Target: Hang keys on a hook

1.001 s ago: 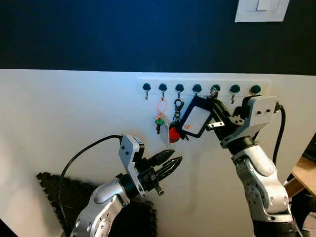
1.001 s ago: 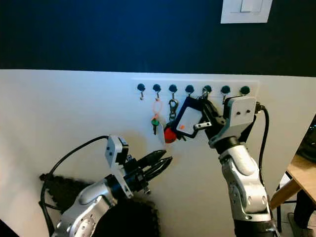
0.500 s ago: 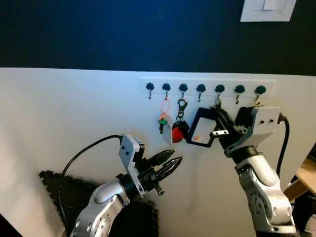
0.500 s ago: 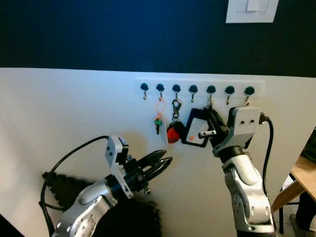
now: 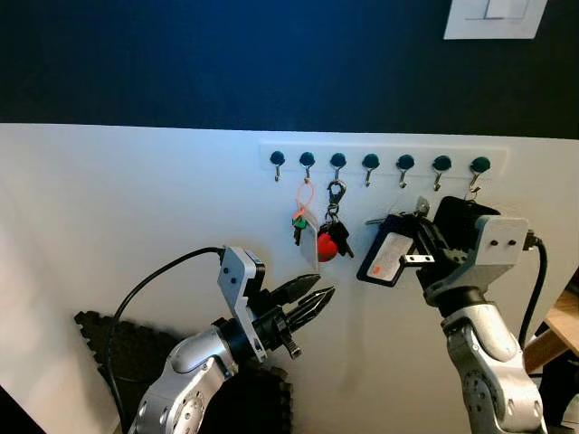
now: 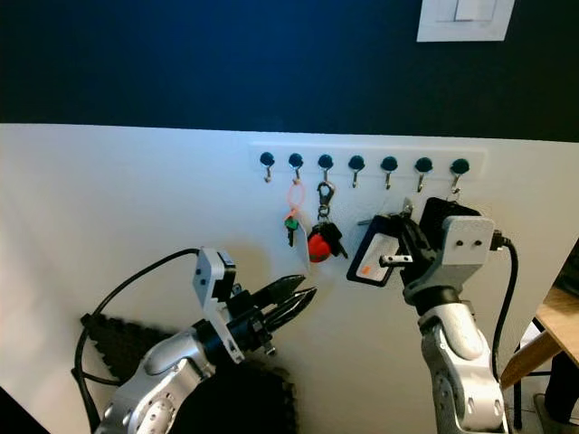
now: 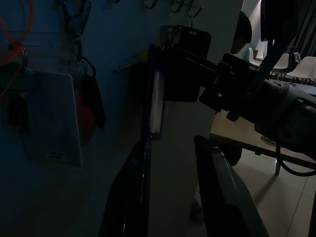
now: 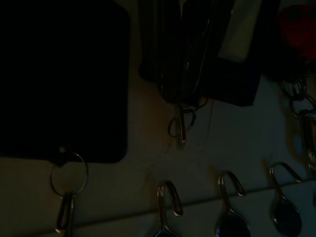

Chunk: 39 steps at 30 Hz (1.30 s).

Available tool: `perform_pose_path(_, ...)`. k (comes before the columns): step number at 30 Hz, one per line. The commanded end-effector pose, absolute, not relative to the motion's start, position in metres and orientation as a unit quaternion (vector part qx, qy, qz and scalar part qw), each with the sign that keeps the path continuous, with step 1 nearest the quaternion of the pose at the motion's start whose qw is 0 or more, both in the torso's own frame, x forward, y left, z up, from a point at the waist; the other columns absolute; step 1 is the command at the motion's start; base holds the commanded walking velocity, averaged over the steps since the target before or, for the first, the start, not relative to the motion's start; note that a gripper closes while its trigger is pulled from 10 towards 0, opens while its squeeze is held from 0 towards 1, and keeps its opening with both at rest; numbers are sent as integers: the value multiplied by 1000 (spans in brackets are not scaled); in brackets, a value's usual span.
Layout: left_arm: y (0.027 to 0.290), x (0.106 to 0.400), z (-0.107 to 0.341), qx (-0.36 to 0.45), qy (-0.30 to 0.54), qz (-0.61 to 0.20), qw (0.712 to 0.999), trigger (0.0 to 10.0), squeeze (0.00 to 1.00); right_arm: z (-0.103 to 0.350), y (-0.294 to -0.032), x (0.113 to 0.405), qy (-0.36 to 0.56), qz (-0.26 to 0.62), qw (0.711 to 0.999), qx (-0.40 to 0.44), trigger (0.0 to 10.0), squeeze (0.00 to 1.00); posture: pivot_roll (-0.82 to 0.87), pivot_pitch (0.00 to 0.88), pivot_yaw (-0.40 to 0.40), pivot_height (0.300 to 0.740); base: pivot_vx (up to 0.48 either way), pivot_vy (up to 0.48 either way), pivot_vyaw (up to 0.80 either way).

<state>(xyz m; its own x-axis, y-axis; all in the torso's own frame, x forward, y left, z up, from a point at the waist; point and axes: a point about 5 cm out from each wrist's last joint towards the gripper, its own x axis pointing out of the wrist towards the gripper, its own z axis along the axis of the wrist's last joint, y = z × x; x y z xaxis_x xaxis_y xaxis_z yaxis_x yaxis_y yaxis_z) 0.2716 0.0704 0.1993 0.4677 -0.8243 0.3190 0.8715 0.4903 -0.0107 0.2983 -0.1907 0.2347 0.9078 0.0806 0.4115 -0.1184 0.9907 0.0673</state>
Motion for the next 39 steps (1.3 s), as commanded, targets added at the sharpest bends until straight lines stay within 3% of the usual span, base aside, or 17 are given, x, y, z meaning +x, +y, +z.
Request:
perform_pose_path(1,70,270,202,-81,-142,-500,850,10000,0,237,-185,296,-220,64,973,41,10000,0,61,56,52,740,0,0,0)
perform_pose_path(8,68,268,198,-75,-135,-505,849,10000,0,209,-177,290,-190,67,979,27,10000,0,61,60,49,740,0,0,0)
perform_pose_path(12,69,266,196,-68,-128,-511,847,10000,0,153,-163,291,-17,95,995,-11,10000,0,57,63,49,740,0,0,0)
perform_pose_path(16,68,265,191,-56,-117,-517,846,10000,0,80,-158,271,187,139,971,-51,10000,0,64,63,45,740,0,0,0)
perform_pose_path(22,68,261,180,-28,-96,-527,844,10000,0,30,-168,242,311,114,944,-15,10000,0,67,69,44,740,0,0,0)
perform_pose_path(31,68,257,171,-14,-78,-537,840,10000,0,7,-184,227,377,85,922,-31,10000,0,63,72,46,740,0,0,0)
perform_pose_path(35,67,256,167,-9,-72,-542,837,10000,0,-1,-185,226,381,43,921,65,10000,0,62,72,47,740,0,0,0)
perform_pose_path(39,67,255,166,-3,-70,-544,836,10000,0,-2,-200,232,329,-75,929,153,10000,0,64,72,45,740,0,0,0)
